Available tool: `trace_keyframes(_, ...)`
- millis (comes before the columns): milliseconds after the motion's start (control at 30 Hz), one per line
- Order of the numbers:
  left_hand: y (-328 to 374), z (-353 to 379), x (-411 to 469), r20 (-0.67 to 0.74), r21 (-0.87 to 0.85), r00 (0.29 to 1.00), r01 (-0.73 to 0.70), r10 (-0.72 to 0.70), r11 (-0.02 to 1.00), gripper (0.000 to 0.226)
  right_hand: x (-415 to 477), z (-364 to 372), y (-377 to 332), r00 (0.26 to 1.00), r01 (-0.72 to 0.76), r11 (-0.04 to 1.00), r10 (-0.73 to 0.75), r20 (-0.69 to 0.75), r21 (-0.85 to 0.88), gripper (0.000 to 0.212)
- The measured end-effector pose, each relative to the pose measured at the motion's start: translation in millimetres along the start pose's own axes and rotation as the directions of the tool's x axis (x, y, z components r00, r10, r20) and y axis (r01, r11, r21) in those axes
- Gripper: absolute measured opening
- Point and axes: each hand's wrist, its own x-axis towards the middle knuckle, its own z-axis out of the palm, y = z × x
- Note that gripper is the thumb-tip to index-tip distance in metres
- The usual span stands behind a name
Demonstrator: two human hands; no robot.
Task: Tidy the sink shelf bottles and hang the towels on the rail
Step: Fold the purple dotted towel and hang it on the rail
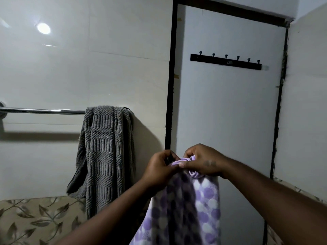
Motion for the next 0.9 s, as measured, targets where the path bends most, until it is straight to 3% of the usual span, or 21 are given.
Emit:
trace_keyframes(67, -6, -2, -8, 0.118, -0.048, 0.993, 0.024, -0.018, 0.999, 0.017, -2, -1, 4, 0.998, 0.025, 0.999, -0.023, -0.057, 0.035, 0.034)
trace_keyframes(133, -13, -4, -20, 0.224, -0.141, 0.971, 0.116, -0.083, 0.983, 0.026, 0, 2, 10, 0.975, 0.043, 0.999, -0.040, -0.218, 0.010, 0.026)
trace_keyframes(200, -20, -11, -32, 0.303, -0.221, 0.941, 0.223, -0.151, 0.950, 0.032, 3, 0, 17, 0.927, 0.006, 0.998, 0.019, -0.376, 0.064, 0.024)
trace_keyframes(267, -22, -22, -39, 0.328, -0.267, 0.928, 0.269, -0.175, 0.925, 0.020, 2, -5, 27, 0.891, -0.047, 0.989, 0.105, -0.441, 0.141, 0.024)
trace_keyframes(333, -19, -29, -36, 0.285, -0.238, 0.943, 0.245, -0.174, 0.940, 0.020, -1, -8, 31, 0.897, -0.099, 0.992, 0.121, -0.425, 0.073, 0.018)
trace_keyframes(400, -15, -32, -25, 0.174, 0.024, 0.979, 0.104, -0.107, 0.994, 0.027, -3, -9, 26, 0.926, -0.074, 0.997, 0.057, -0.373, -0.031, 0.009)
trace_keyframes(500, -5, -24, -8, 0.162, 0.421, 0.985, -0.124, 0.060, 0.898, 0.032, -7, -3, 4, 0.990, 0.135, 0.988, -0.131, -0.056, 0.081, 0.061)
trace_keyframes(567, 3, -19, -1, 0.214, 0.430, 0.973, -0.177, 0.091, 0.885, 0.022, -5, 6, -9, 0.967, 0.174, 0.971, -0.200, 0.160, 0.166, 0.074)
trace_keyframes(600, 7, -18, 1, 0.214, 0.405, 0.973, -0.170, 0.088, 0.898, 0.020, -4, 9, -12, 0.963, 0.167, 0.970, -0.198, 0.182, 0.175, 0.072)
trace_keyframes(700, 10, -19, 1, 0.209, 0.367, 0.971, -0.189, 0.117, 0.911, 0.011, -3, 8, -12, 0.971, 0.156, 0.970, -0.185, 0.150, 0.187, 0.034)
trace_keyframes(767, 7, -20, -3, 0.243, 0.373, 0.962, -0.210, 0.123, 0.904, 0.015, -4, 7, -6, 0.978, 0.148, 0.983, -0.162, 0.133, 0.107, 0.007)
trace_keyframes(800, 6, -21, -6, 0.262, 0.344, 0.958, -0.202, 0.113, 0.917, 0.015, -4, 8, -3, 0.984, 0.137, 0.988, -0.144, 0.106, 0.076, 0.000)
trace_keyframes(900, -1, -24, -15, 0.279, 0.200, 0.958, -0.123, 0.064, 0.972, 0.012, -3, 13, 3, 0.994, 0.088, 0.995, -0.085, -0.062, 0.039, 0.012)
